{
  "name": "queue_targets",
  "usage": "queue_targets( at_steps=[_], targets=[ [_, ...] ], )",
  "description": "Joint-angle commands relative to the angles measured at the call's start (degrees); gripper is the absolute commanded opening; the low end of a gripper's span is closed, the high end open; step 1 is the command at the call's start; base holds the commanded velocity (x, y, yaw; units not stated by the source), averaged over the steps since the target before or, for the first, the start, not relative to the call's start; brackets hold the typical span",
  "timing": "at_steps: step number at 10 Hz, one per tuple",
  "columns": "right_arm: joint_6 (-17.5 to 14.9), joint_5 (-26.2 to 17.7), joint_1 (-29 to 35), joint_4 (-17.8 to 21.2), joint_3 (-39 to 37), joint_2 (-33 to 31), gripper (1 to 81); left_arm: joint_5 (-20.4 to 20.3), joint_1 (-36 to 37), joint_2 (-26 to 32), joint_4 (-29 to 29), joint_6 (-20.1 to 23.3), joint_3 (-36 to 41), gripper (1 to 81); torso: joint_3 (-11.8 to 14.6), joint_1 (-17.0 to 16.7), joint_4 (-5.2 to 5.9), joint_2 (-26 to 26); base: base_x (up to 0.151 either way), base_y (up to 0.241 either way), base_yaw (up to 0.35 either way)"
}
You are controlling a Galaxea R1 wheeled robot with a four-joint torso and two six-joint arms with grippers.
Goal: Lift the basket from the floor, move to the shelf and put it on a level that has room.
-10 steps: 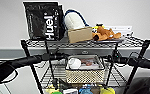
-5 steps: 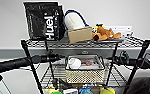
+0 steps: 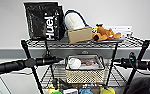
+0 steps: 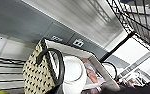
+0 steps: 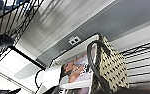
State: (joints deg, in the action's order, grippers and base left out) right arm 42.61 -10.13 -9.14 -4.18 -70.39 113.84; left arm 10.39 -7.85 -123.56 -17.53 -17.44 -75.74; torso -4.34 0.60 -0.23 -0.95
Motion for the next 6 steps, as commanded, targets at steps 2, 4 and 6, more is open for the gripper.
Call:
queue_targets(
  at_steps=[2,4,6],
  targets=[
    [1.8,0.2,6.1,0.3,5.9,-6.3,81.1,-2.2,4.6,8.3,0.1,0.2,8.9,81.1,0.0,0.0,0.0,0.0,0.0,0.0,0.0],
    [2.9,-1.5,4.4,0.4,6.8,-7.1,81.1,-1.5,2.1,11.4,-1.2,0.1,11.1,81.1,0.0,0.0,0.0,0.0,0.0,0.0,0.0],
    [6.4,-10.9,5.0,0.2,9.0,-8.4,81.1,8.7,1.7,13.8,-3.7,-5.5,12.0,81.1,0.0,0.0,0.0,0.0,0.0,0.0,0.0]
  ],
)
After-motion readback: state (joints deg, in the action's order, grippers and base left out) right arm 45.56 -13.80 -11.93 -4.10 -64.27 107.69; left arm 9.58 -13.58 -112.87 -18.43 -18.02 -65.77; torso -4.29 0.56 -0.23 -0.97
